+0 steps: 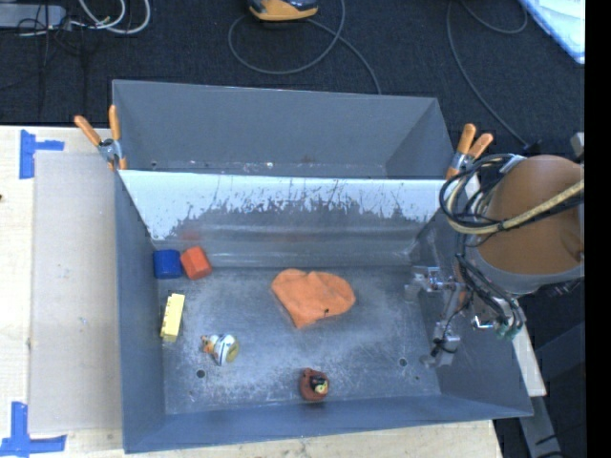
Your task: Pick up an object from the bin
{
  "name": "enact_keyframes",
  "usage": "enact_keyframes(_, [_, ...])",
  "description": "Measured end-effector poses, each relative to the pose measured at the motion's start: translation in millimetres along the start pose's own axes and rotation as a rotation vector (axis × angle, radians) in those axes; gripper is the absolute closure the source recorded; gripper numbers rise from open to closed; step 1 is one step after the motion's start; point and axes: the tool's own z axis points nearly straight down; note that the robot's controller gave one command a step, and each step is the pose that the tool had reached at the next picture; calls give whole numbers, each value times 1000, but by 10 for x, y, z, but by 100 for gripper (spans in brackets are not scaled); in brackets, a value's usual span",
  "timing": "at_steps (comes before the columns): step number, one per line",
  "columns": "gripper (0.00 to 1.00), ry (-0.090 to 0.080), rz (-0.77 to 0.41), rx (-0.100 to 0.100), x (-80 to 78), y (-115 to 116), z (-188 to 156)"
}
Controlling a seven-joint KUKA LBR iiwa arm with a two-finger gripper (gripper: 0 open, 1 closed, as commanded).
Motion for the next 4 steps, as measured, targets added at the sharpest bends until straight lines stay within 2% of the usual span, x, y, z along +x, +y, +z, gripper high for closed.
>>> enact_keyframes(1, [0,0,0,0,0,0,0])
enact_keyframes(2, [0,-4,13,2,-246,360,296])
enact_keyframes(3, [0,-2,-71,-2,-266,740,715])
enact_keyframes(4, [0,2,-31,-1,-502,737,851])
